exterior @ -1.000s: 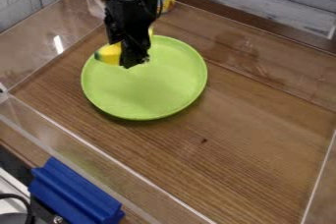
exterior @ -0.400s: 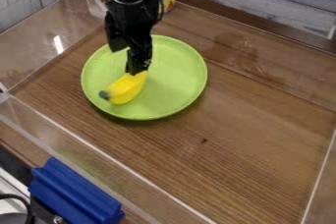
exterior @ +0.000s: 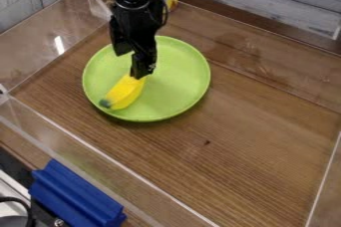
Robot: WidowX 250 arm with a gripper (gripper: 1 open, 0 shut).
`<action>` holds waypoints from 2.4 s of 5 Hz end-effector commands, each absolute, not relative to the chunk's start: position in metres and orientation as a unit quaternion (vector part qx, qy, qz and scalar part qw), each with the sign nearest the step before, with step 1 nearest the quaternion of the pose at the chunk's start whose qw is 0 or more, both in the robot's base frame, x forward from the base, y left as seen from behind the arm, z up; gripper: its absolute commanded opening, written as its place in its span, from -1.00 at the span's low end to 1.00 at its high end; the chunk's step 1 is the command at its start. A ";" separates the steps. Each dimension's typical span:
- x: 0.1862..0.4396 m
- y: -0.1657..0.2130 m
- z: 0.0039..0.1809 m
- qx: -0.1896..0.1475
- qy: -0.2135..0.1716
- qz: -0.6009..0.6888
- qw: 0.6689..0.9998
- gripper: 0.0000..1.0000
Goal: Put the banana in the green plate
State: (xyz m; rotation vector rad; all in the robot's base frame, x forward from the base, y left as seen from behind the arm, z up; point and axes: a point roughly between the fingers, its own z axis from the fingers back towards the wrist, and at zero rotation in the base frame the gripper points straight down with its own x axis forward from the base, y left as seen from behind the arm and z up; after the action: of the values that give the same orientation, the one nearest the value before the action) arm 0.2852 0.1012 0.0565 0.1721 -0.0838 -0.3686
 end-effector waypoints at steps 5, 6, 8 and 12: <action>0.296 0.100 0.067 0.087 -0.058 -0.180 0.978 -1.00; 0.298 0.100 0.071 0.086 -0.059 -0.178 0.978 -1.00; 0.302 0.099 0.077 0.084 -0.060 -0.176 0.979 1.00; 0.304 0.099 0.067 0.079 -0.057 -0.174 0.980 1.00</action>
State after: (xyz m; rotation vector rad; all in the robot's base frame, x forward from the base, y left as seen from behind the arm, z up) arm 0.2964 0.0982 0.0555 0.1396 -0.0752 -0.3486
